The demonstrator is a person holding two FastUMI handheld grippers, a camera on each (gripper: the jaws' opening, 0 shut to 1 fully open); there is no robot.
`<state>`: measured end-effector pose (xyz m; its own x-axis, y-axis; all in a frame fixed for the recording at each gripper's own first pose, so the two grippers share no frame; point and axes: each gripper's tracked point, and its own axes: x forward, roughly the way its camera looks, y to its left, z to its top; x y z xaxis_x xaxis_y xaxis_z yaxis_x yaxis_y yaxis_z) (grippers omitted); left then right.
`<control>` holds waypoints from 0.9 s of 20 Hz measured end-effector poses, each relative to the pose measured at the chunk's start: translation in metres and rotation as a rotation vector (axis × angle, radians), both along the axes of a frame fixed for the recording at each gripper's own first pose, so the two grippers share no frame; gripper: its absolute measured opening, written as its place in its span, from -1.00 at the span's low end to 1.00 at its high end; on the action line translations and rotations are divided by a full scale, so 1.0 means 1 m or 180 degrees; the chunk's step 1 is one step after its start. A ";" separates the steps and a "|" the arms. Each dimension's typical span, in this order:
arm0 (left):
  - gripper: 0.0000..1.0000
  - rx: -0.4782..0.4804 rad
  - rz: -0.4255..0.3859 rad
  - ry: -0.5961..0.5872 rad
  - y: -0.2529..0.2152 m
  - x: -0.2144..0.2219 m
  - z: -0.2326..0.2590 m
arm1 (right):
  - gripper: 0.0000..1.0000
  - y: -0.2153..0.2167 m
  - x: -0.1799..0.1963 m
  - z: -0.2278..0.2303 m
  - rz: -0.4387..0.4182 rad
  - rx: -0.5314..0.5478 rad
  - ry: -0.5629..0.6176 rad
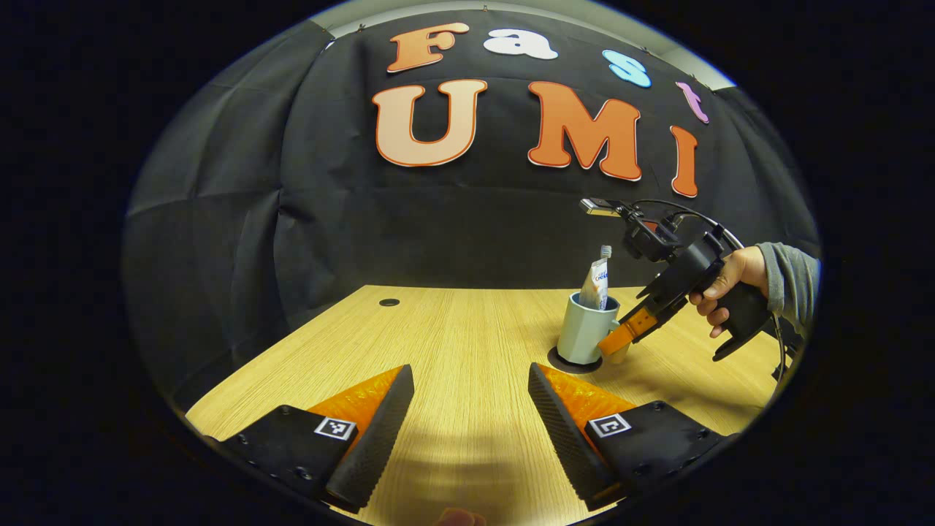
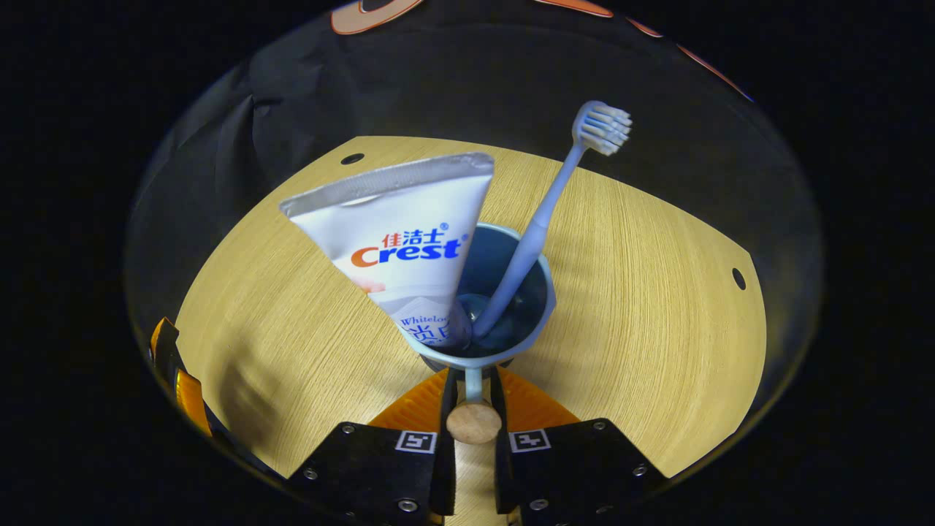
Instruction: Put the toothbrush and toothpaste on the desktop into the cup, then pick up the cup and place it on the coaster on the desktop.
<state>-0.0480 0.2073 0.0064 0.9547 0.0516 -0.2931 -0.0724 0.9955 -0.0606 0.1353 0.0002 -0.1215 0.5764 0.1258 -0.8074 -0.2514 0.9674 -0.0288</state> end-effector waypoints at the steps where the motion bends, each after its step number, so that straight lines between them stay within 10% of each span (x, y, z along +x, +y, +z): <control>1: 0.99 -0.0015 0.0013 0.0000 0.001 0.000 -0.001 | -0.57 0.000 0.000 0.001 -0.0003 0.0001 0.0017; 11: 0.94 -0.0028 0.0039 0.0089 -0.009 0.001 -0.004 | -0.40 -0.008 -0.016 0.050 0.0114 0.0215 -0.0522; 18: 0.94 -0.0025 0.0016 -0.0161 -0.042 0.011 0.030 | 0.29 -0.036 -0.038 0.118 0.0074 0.0578 -0.1459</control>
